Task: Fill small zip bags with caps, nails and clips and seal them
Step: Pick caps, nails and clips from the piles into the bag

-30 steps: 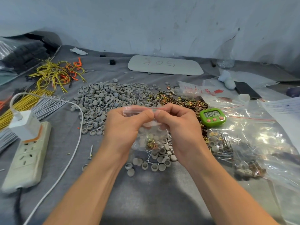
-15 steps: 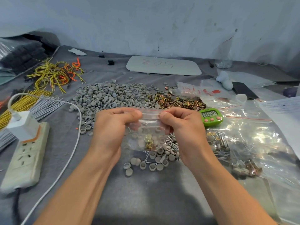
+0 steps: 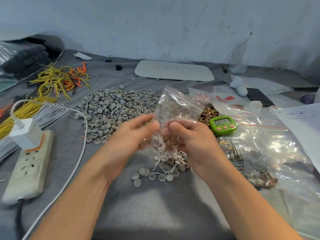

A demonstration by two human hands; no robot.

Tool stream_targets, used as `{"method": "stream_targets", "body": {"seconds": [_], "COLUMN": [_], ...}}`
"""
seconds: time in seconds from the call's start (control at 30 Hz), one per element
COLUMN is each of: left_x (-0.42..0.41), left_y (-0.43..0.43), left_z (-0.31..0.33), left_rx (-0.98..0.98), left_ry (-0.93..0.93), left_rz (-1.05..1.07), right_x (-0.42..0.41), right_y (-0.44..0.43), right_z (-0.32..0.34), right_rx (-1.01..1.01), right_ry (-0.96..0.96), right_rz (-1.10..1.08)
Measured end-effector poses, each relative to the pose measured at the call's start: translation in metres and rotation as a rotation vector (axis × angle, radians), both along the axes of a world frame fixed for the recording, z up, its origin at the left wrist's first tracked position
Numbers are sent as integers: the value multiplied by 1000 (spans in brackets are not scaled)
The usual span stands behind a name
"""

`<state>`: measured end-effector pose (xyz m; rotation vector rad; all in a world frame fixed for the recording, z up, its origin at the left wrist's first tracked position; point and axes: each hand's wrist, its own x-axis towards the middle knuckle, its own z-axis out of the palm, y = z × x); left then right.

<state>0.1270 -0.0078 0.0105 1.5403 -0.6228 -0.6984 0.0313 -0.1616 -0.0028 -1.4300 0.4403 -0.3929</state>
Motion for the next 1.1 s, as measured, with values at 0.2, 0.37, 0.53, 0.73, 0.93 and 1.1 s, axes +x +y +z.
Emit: {"method": "stream_targets", "body": {"seconds": [0.2,0.37,0.53,0.73,0.93,1.1], "left_x": [-5,-5,-3,-19,-18,-19], "left_y": [3,-7,-9,-8,-6,-17], "left_z": [-12,-10,-10,-9,-8,-6], "left_rx": [101,61,35,182,41,113], "left_ry": [25,8,-52,-752,-595,-240], "left_rz": [23,270,358,512,339,209], "right_x": [2,-1,4,5,-9,-31], "right_y": [-5,-3,8,12,-14,-37], "right_z": [0,-2,0,4,12,14], "right_rx": [287,388,462,549,684,368], "right_ry": [34,68,48,56,-45,-38], "right_rz": [-96,-261,-206,23,241,202]}}
